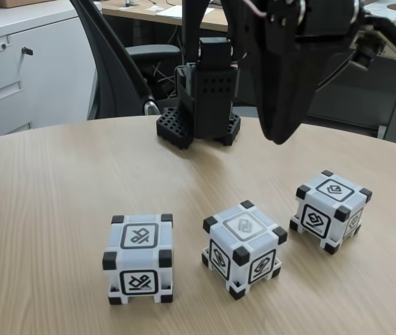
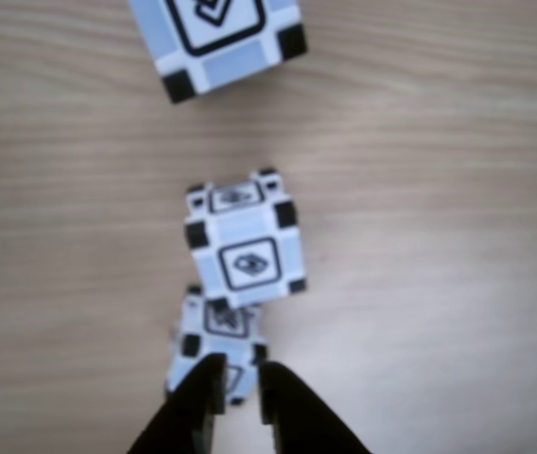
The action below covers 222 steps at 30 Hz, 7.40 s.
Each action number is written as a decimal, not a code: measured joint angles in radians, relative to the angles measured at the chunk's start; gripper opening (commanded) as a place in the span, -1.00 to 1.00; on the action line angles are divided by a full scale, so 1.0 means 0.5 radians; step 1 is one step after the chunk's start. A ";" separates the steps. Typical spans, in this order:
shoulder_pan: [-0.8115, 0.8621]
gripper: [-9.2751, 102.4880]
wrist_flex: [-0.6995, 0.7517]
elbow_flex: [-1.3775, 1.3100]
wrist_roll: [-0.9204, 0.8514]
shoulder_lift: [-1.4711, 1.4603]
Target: Stack cubes from left to right.
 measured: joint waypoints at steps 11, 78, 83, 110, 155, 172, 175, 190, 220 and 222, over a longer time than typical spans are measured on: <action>0.012 -0.83 0.043 0.006 -0.414 0.003; -0.681 -0.83 0.055 0.006 -0.040 -0.156; -0.660 -0.83 0.055 0.006 -0.080 -0.156; -0.650 -0.14 0.055 0.006 -0.267 -0.156; -0.650 -0.05 0.040 0.347 -0.187 -0.460; -0.460 -0.04 0.034 0.264 -0.307 -0.690; -0.457 -0.05 0.034 0.141 -0.325 -0.755; -0.463 -0.06 0.034 0.055 -0.239 -0.831; -0.715 -0.10 -0.021 0.052 -0.172 -0.948; -0.690 -0.11 -0.021 0.052 -0.172 -0.960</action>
